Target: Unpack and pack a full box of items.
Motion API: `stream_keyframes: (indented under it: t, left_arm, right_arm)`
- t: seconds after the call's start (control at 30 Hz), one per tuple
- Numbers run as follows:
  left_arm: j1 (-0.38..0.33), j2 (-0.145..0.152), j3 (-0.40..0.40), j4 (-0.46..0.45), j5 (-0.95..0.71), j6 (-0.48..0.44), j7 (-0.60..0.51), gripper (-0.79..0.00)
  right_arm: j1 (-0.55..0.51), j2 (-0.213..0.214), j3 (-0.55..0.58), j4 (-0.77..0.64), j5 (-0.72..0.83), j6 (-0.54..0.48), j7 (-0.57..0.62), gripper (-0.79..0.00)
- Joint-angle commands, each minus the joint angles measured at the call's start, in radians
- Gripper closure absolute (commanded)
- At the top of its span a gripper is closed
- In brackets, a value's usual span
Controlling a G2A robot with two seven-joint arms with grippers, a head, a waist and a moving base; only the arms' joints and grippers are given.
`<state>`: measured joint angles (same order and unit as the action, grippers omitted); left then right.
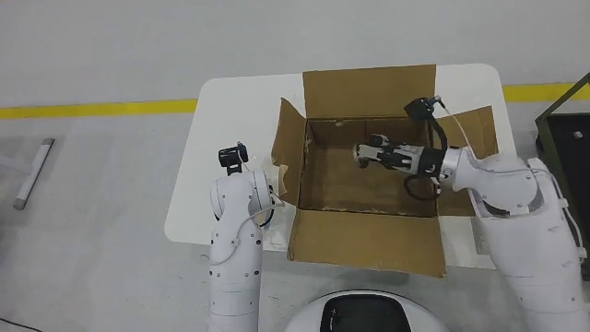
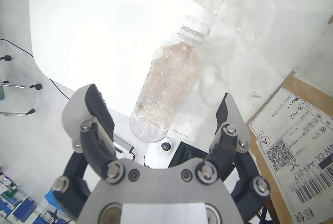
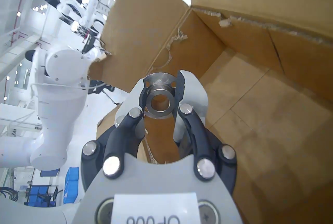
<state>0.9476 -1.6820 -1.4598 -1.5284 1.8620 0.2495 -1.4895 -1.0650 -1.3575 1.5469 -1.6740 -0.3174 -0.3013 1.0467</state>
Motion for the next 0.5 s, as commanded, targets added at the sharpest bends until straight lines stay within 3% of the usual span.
stream_keyframes:
  t: [0.0, 0.23, 0.47]
  left_arm:
    - [0.0, 0.0, 0.0, 0.0, 0.0, 0.0, 0.0, -0.785]
    - [0.0, 0.0, 0.0, 0.0, 0.0, 0.0, 0.0, -0.785]
    - [0.0, 0.0, 0.0, 0.0, 0.0, 0.0, 0.0, -0.785]
  right_arm:
    - [0.0, 0.004, 0.039, -0.012, 0.082, -0.017, -0.039, 0.0]
    - [-0.01, 0.022, 0.2, -0.017, 0.323, -0.023, -0.143, 0.0]
    - [-0.052, 0.055, 0.36, -0.063, 0.196, -0.001, -0.194, 0.0]
